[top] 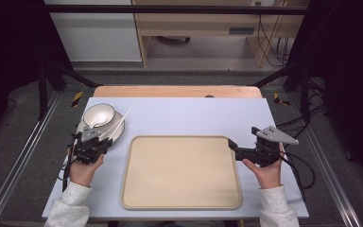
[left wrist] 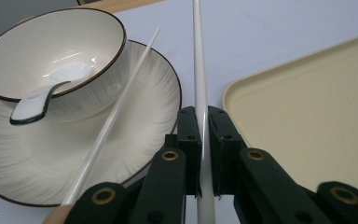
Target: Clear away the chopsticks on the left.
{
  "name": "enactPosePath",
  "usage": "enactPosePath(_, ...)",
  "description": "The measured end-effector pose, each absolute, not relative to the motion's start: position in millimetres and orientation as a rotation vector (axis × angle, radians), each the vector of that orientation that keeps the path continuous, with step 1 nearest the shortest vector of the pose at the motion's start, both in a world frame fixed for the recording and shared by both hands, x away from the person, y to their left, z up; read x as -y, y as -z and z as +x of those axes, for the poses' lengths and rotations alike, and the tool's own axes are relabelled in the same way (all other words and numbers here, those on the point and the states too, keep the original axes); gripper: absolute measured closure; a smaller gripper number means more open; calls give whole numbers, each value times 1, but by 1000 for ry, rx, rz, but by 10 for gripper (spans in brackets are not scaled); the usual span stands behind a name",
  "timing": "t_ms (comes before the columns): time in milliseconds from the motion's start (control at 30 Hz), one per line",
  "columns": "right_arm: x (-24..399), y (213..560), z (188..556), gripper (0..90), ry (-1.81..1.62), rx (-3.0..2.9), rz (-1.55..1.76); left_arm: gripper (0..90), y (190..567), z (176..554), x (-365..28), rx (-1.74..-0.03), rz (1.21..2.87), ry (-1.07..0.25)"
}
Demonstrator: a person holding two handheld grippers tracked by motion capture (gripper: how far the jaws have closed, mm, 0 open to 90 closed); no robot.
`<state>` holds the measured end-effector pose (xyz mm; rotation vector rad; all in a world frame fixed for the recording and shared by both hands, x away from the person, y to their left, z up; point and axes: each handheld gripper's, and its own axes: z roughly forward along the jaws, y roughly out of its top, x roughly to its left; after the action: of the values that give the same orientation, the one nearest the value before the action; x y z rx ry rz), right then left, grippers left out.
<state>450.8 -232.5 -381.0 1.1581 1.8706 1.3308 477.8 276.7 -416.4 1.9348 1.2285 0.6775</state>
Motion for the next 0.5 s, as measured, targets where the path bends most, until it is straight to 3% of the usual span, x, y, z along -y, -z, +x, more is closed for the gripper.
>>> enactPosePath(500,233,381,450,41,-1324,-1867,1166,841,408,436,-237,-1296,1833,-751)
